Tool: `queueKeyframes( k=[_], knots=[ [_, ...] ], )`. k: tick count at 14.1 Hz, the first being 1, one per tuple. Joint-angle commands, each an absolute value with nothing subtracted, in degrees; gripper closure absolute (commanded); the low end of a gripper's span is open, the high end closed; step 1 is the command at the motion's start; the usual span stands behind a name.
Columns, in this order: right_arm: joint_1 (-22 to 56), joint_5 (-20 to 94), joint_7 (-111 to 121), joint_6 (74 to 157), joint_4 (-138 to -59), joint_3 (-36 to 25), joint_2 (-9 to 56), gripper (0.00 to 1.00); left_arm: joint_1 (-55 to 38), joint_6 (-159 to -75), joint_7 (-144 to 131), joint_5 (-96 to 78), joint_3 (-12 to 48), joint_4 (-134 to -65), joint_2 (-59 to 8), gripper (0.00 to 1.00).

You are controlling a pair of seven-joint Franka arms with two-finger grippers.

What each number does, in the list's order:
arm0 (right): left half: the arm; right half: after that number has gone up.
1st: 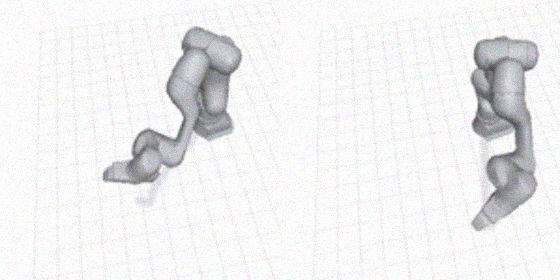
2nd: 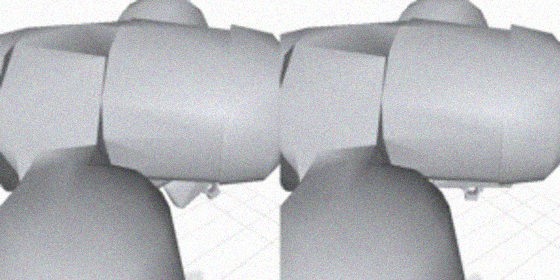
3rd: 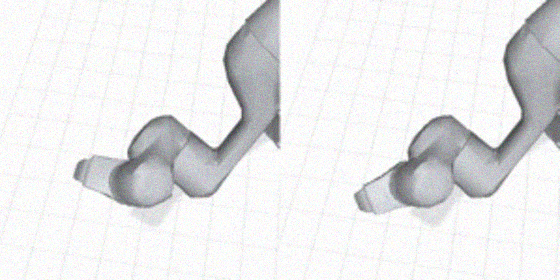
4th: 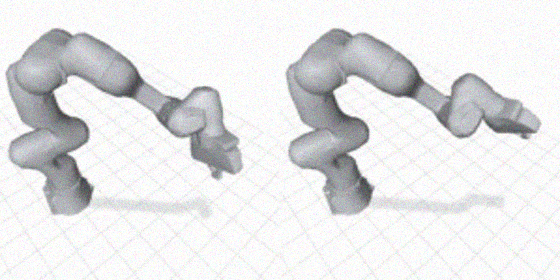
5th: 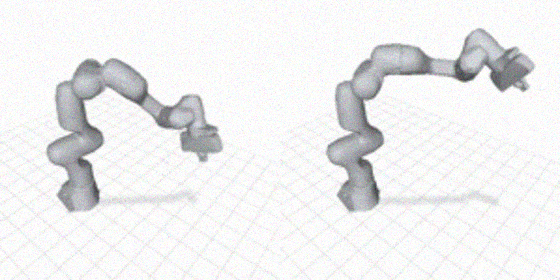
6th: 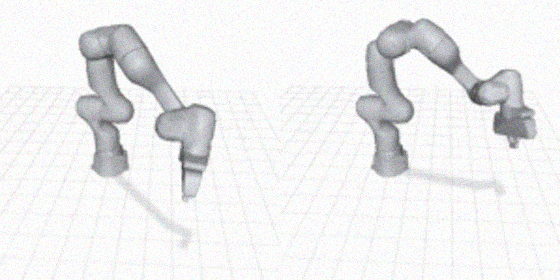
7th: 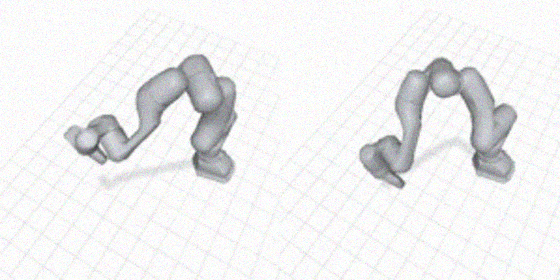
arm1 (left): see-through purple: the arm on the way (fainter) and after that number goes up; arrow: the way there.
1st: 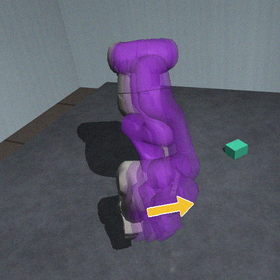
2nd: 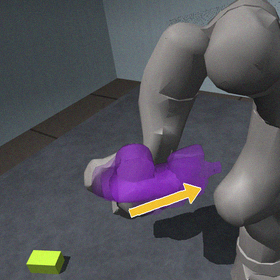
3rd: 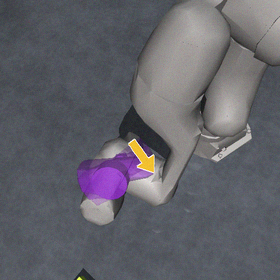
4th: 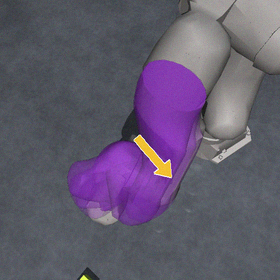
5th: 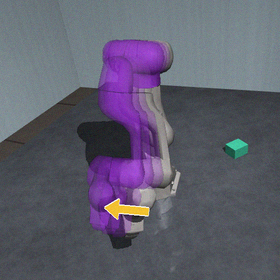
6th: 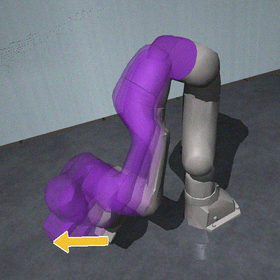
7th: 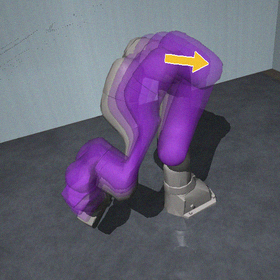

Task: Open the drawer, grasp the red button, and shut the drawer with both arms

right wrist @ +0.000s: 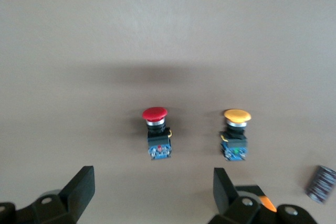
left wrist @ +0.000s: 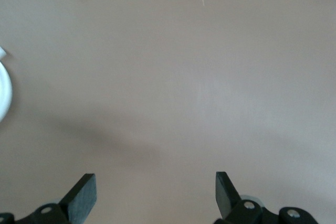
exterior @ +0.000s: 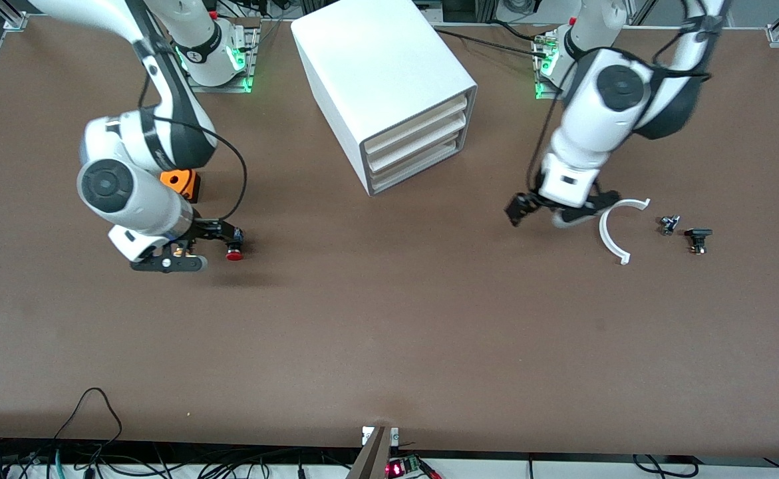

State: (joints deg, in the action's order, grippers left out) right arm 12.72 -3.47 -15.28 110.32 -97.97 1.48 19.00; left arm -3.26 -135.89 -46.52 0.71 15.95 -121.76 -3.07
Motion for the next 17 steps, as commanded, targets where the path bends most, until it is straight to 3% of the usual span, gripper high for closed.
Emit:
queueKeyframes(
  k=[1,6,9,13,17],
  knots=[
    [12.04,-2.9,-15.91,99.61,-86.7,2.02,19.51,0.0,-3.69,-129.75,-41.77,1.67,11.53,-117.88,0.52,0.0],
    [10.3,-4.04,-15.56,94.13,-79.37,1.49,18.29,0.0,-3.78,-106.73,-27.8,1.67,6.34,-102.86,1.85,0.0],
    [5.9,-4.57,-15.82,91.77,-79.89,1.76,14.34,0.0,-3.78,-101.97,-20.94,1.32,2.21,-101.86,4.47,0.0],
    [1.6,-4.31,-15.3,87.54,-82.08,1.58,9.77,0.0,-3.78,-95.1,-20.13,0.88,1.05,-101.69,5.8,0.0],
    [-0.09,-3.78,-9.85,92.36,-87.52,1.32,9.15,0.0,-3.78,-94.83,-15.15,1.23,1.14,-98.36,3.96,0.0]
  ],
)
